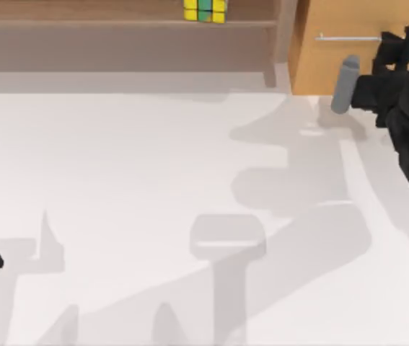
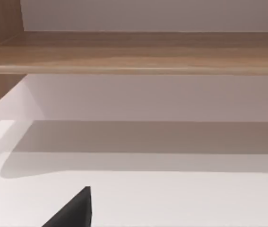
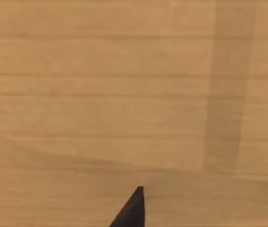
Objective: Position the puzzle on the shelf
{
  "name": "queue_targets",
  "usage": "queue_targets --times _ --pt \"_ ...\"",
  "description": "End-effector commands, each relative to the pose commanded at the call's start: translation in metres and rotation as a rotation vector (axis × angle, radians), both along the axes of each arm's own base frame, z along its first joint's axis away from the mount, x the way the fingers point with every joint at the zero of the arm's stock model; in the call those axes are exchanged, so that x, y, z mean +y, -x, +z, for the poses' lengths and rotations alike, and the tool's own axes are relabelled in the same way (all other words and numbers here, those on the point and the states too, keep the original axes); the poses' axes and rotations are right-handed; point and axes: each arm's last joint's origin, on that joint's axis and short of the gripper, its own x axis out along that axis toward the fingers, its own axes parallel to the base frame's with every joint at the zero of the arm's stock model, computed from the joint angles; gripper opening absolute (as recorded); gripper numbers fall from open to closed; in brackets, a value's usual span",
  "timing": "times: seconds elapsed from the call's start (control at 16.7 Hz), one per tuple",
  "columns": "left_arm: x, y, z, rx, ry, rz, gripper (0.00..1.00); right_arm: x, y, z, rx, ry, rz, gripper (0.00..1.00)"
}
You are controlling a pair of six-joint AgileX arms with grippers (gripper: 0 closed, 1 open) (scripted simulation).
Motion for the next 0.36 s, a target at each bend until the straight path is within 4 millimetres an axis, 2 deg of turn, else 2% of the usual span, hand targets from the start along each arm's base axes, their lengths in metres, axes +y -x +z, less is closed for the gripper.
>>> queue_targets --times 0.36 --pt "0.0 0.0 0.0 0.0 0.0 0.0 1.0 0.0 0.0 0.0 0.0 0.0 0.0 1.0"
